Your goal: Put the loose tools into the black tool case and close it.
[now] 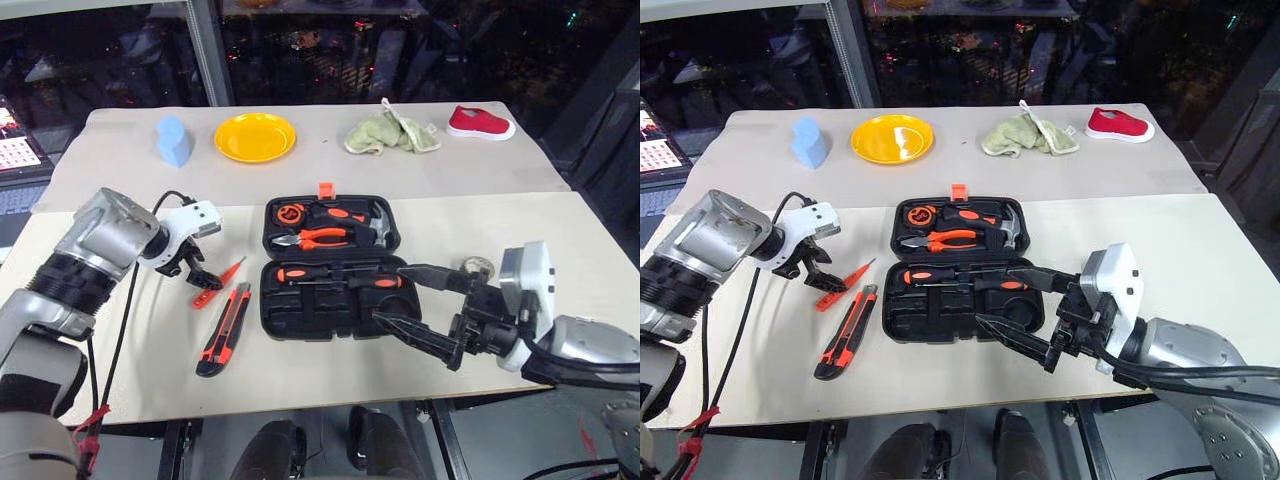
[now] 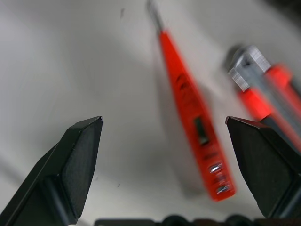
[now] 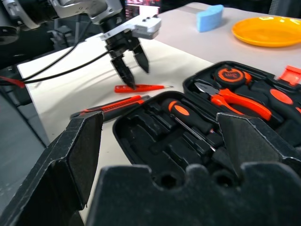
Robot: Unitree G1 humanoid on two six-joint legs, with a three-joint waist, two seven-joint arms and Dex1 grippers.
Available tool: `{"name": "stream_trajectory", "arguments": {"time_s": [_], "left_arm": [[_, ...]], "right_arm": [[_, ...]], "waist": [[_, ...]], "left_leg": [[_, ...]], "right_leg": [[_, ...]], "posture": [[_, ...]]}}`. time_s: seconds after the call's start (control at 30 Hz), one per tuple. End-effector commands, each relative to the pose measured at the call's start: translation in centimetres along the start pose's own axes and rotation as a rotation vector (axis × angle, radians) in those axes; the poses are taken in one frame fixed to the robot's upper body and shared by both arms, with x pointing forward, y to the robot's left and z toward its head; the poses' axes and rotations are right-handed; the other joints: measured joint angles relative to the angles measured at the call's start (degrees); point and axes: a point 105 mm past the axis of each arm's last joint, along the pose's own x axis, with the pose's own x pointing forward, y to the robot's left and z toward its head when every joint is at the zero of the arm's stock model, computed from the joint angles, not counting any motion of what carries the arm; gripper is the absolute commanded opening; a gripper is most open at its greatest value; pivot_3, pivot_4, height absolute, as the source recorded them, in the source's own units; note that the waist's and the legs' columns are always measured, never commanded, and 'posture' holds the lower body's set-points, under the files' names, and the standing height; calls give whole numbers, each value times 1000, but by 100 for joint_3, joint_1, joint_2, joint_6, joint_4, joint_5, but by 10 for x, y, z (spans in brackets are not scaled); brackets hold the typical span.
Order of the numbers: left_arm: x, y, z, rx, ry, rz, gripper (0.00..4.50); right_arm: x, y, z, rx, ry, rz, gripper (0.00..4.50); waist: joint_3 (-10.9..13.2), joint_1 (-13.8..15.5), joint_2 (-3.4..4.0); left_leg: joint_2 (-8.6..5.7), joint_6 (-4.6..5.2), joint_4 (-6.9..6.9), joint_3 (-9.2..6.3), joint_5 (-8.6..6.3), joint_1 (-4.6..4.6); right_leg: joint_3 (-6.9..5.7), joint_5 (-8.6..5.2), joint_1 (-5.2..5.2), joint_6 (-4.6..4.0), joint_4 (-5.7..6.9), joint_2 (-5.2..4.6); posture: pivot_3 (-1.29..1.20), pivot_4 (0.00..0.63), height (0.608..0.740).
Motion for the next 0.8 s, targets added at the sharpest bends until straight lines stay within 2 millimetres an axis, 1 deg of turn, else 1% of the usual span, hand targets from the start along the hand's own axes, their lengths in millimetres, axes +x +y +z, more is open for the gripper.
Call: {"name": "stream_trajectory", "arguments": {"time_s": [0.03,0.1,0.13,0.17,0.27,0.33,0.37,0.5,0.57,0.63,0.67,0.7,0.8], "left_arm": [[-1,-2,8,4,-16,-18,3814],[5,-5,6,4,-5,-33,3111],[7,-6,5,4,0,-38,2691],[10,-6,4,2,4,-39,2417],[14,-4,-1,-2,11,-30,1266],[14,-4,-2,-3,9,-29,650],[14,-4,-2,-6,7,-29,424],[12,5,-5,-12,-11,12,424],[6,11,-1,18,-56,40,424],[-3,13,11,95,-126,51,424],[-10,12,21,149,-171,41,424],[-17,8,34,209,-226,21,424],[-32,-9,65,346,-335,-44,424]], "right_arm": [[-2,5,12,-41,-53,0,4500],[-3,3,13,-39,-57,-7,4500],[-3,3,13,-38,-59,-11,4500],[-3,2,13,-36,-59,-14,4500],[-5,-1,14,-37,-54,-16,4500],[-6,-3,14,-38,-51,-16,4500],[-6,-3,15,-38,-51,-16,4500],[-8,-4,14,-44,-37,-10,4500],[-9,-4,14,-44,-30,-7,4500],[-10,-3,14,-42,-23,-6,4500],[-11,-3,13,-40,-15,-5,4500],[-12,-2,11,-38,-5,-4,4500],[-15,-1,7,-33,21,-1,4500]], "waist": [[0,4,0],[-1,7,-1],[-1,7,-1],[-1,6,-1],[-2,6,-1],[-3,4,-1],[-4,5,-1],[-6,6,1],[-6,8,0],[-5,12,-1],[-3,18,-4],[-2,23,-6],[-1,59,-8]], "left_leg": [[0,0,0,0,0,0],[0,3,4,-1,-1,0],[0,4,5,-1,-1,0],[0,5,5,0,-2,0],[-1,9,7,0,-4,1],[-1,11,7,0,-5,1],[-1,11,7,1,-5,1],[-1,12,7,0,-6,3],[0,12,8,0,-6,4],[0,13,9,0,-6,4],[2,21,10,-1,-10,4],[3,40,11,-3,-21,2],[4,28,18,-7,-15,-6]], "right_leg": [[0,0,1,0,0,-1],[0,-1,3,1,1,-1],[0,-1,3,3,2,-2],[1,-1,4,3,2,-2],[1,-2,5,5,1,-1],[1,-3,5,6,1,-1],[2,-3,6,6,1,-1],[2,-3,7,7,3,-3],[2,-3,8,7,5,-4],[3,-3,8,7,5,-6],[4,-3,8,7,5,-15],[4,-3,7,7,4,-23],[-1,-2,3,6,4,-23]], "posture": [[0,150,740],[0,150,740],[0,150,740],[0,150,740],[0,150,740],[0,150,740],[0,150,740],[0,150,740],[0,150,740],[0,150,740],[0,150,740],[0,150,740],[0,150,740]]}}
